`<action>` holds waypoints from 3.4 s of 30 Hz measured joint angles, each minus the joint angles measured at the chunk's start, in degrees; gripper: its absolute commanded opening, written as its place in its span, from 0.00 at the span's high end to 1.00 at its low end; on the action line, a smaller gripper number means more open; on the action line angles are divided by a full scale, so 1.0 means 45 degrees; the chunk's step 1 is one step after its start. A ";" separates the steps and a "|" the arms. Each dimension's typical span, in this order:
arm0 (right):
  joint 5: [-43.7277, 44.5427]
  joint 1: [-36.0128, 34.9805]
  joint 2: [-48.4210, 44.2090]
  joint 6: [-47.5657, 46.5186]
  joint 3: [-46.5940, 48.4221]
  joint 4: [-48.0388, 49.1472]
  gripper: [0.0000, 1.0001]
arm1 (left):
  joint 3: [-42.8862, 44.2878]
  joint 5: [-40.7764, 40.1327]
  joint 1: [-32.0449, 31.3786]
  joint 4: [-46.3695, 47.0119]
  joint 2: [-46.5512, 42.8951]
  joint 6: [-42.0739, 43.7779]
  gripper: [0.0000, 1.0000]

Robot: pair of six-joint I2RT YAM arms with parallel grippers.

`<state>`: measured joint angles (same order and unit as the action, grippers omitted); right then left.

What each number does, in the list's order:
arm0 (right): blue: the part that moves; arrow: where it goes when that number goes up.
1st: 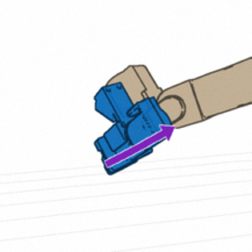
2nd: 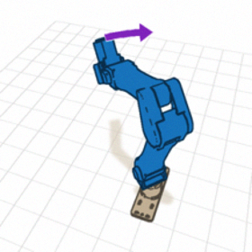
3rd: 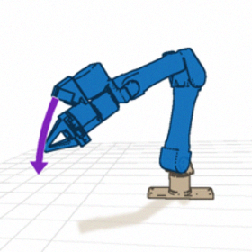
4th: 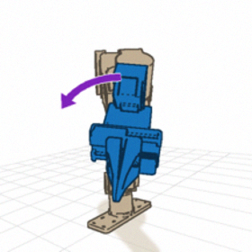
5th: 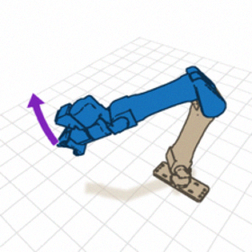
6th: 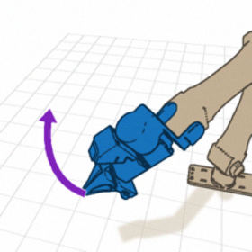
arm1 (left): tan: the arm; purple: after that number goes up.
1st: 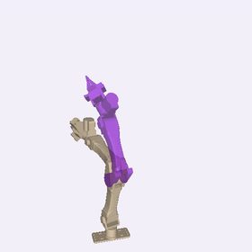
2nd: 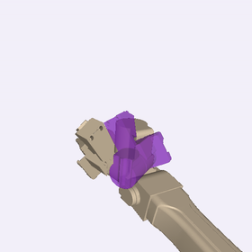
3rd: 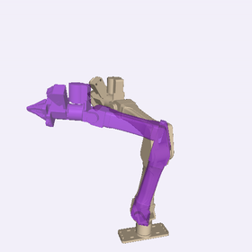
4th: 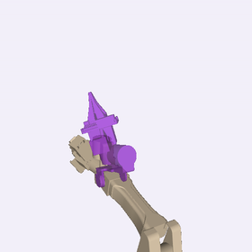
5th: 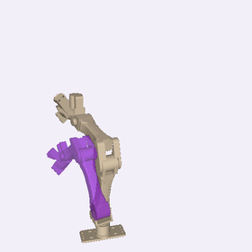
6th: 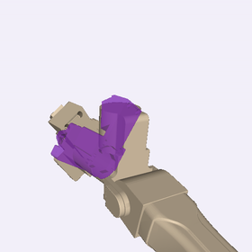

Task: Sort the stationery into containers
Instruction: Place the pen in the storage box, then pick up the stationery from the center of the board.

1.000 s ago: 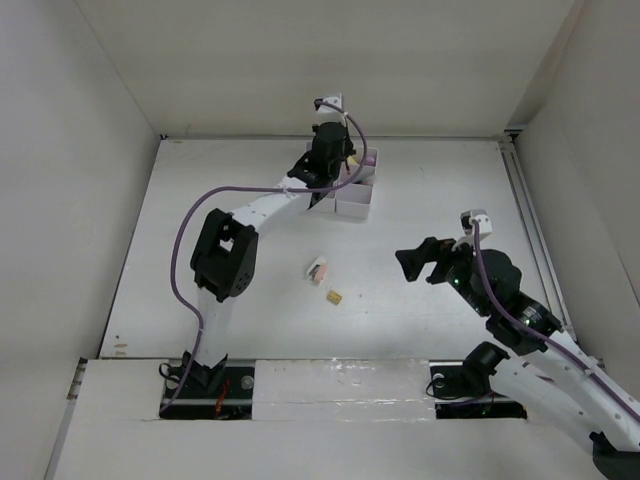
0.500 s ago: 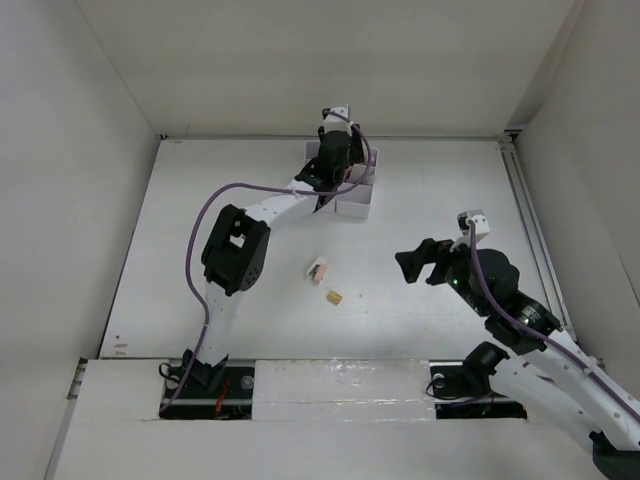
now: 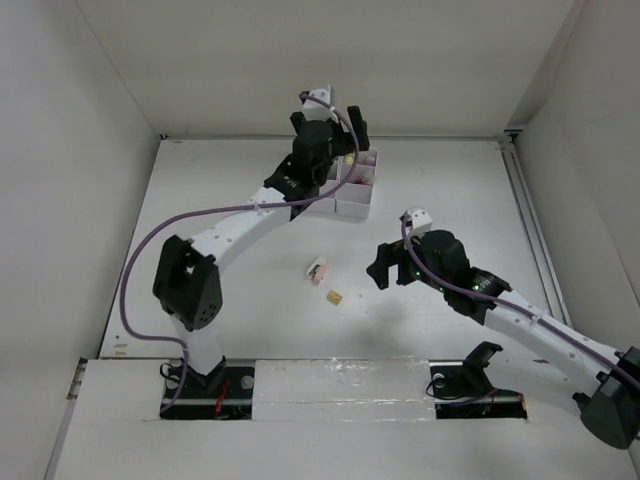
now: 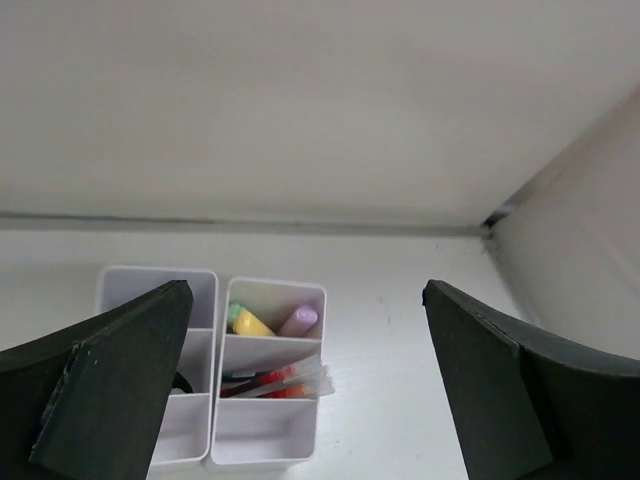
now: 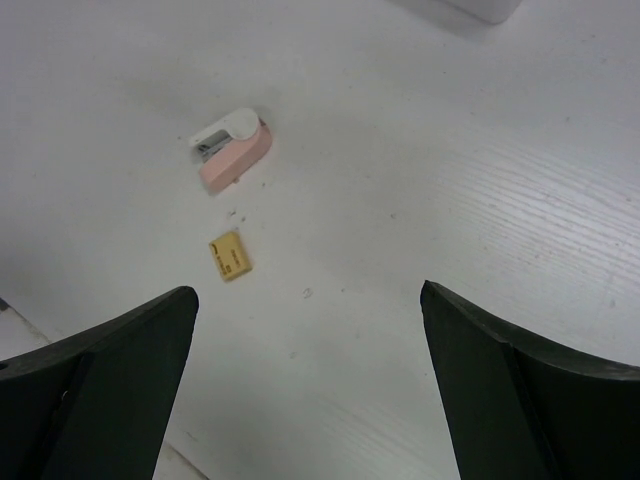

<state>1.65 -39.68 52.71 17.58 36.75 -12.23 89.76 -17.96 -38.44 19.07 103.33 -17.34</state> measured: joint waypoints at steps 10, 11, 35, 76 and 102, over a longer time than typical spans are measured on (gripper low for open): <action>-0.0661 -0.1865 0.4541 -0.1341 0.0889 0.1326 0.13 | -0.2356 -0.1812 0.1248 -0.4454 -0.5838 -0.2992 0.00; -0.0665 -0.2050 0.4925 -0.1413 0.1015 0.1389 0.14 | -0.3147 -0.1894 0.1307 -0.4828 -0.6441 -0.3317 0.00; 0.0602 -0.3750 0.9534 -0.2200 0.3089 0.1355 0.49 | -0.8718 -0.0782 0.0894 -0.8009 -1.1307 -0.5158 0.00; 0.1933 -0.4197 0.1608 -0.2851 0.0340 0.3585 1.00 | -1.1283 1.0292 0.0622 -0.2045 -0.9214 -0.5085 0.14; 0.1574 -0.4197 0.2147 -0.2856 0.0151 0.4624 1.00 | -1.1540 1.1812 0.0641 0.0170 -0.7529 -0.5931 0.92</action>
<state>8.73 -58.57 62.37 4.73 37.43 8.58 37.82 35.20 -35.55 19.84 69.45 -44.03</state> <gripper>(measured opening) 0.265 0.140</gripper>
